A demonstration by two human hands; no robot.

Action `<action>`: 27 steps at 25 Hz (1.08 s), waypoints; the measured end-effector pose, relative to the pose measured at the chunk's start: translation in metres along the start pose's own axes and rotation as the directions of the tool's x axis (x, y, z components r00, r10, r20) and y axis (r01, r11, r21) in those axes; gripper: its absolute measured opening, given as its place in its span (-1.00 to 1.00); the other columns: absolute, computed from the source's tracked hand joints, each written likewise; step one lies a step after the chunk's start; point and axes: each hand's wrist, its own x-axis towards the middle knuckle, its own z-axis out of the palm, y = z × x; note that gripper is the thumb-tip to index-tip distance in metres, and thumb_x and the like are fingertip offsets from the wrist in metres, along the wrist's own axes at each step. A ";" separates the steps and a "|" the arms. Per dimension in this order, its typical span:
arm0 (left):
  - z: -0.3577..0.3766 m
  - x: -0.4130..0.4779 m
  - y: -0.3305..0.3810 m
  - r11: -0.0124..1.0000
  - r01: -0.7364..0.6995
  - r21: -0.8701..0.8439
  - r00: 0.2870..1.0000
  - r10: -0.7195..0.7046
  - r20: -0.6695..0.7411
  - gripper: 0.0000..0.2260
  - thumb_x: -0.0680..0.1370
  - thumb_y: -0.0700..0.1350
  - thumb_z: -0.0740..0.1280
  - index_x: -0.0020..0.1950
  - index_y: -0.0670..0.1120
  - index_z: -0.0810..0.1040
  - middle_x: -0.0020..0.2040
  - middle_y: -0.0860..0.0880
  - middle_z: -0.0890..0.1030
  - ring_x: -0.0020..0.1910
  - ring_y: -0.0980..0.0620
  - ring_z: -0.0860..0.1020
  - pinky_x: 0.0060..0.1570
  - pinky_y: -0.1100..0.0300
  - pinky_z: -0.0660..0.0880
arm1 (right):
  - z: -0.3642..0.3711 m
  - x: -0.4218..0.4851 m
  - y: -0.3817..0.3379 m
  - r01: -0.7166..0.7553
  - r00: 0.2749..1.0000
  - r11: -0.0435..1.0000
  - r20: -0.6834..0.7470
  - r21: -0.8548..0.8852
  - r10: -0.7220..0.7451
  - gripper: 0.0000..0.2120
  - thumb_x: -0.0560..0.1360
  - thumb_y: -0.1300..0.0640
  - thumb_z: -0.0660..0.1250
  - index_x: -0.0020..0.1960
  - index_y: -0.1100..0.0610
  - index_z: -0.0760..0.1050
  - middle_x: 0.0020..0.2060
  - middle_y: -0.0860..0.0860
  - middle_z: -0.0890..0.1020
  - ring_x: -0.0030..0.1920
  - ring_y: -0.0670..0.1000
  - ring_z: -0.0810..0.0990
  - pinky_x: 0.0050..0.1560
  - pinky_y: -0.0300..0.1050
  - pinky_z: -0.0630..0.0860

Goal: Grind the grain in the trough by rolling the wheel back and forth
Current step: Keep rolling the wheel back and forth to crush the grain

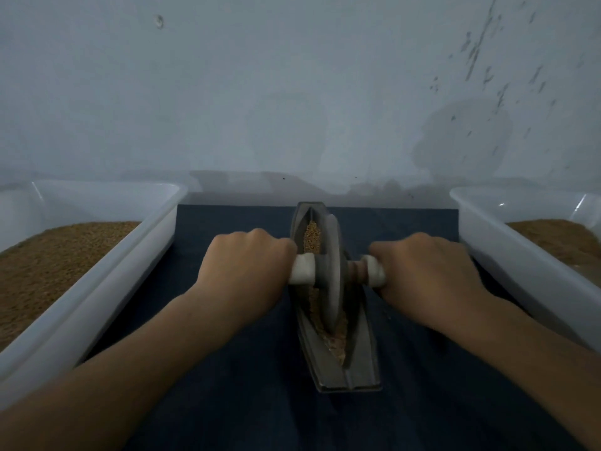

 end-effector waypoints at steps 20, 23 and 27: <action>-0.015 -0.002 0.001 0.997 -0.057 0.046 0.998 0.059 -0.031 -0.50 0.22 -0.05 0.56 -0.23 0.03 0.19 -0.42 0.08 0.05 -0.51 0.05 0.08 -0.46 0.24 -0.12 | -0.003 -0.013 0.005 -0.019 1.000 1.000 0.001 0.018 0.019 -0.63 0.22 -0.06 0.48 -0.36 -0.14 0.24 -0.52 -0.17 0.21 -0.50 -0.22 0.12 -0.47 -0.29 -0.07; 0.009 0.018 -0.001 0.999 -0.037 0.025 0.999 0.036 0.028 -0.78 0.42 -0.03 0.44 -0.15 0.05 0.39 -0.38 0.06 0.19 -0.45 -0.01 0.29 -0.49 0.16 0.13 | 0.011 0.009 0.004 -0.065 0.994 0.998 0.087 0.021 0.063 -0.65 0.34 -0.05 0.43 -0.36 -0.12 0.22 -0.46 -0.16 0.33 -0.48 -0.13 0.26 -0.46 -0.24 0.04; 0.038 0.068 -0.016 0.998 0.057 0.015 0.998 -0.057 0.020 -0.91 0.53 -0.08 0.33 0.02 0.00 0.54 -0.16 -0.07 0.55 -0.20 -0.18 0.59 -0.35 0.06 0.33 | 0.036 0.075 0.005 -0.124 0.988 0.990 0.104 0.064 0.117 -0.86 0.48 0.00 0.36 -0.19 -0.09 0.40 -0.24 -0.02 0.55 -0.21 0.11 0.56 -0.31 -0.12 0.34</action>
